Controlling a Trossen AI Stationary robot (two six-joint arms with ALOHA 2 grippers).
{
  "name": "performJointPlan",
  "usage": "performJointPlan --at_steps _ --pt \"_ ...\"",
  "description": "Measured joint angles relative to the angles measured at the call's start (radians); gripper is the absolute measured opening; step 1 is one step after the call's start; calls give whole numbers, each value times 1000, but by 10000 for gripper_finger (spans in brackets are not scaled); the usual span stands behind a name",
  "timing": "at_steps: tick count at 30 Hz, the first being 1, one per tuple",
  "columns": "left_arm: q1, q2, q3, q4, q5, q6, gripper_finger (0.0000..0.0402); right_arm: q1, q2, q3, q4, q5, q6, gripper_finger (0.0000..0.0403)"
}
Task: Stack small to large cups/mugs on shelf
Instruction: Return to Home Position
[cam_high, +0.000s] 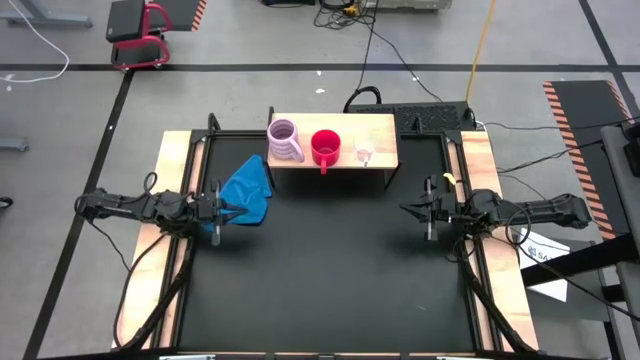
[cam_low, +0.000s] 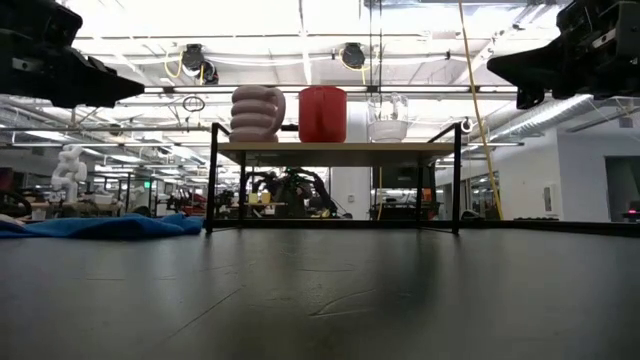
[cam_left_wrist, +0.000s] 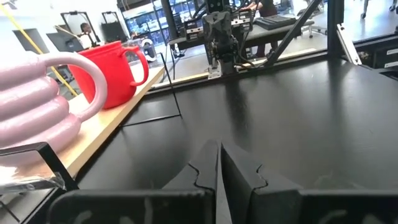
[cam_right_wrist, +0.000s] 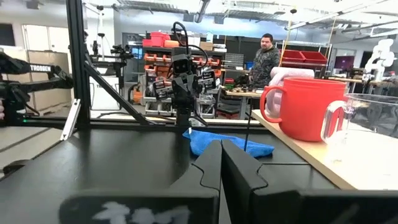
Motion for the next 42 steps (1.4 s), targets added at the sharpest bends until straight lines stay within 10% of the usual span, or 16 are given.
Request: performJointPlan --at_steps 42 --pt "0 0 0 0 0 -18 24 0 0 0 0 0 -34 0"
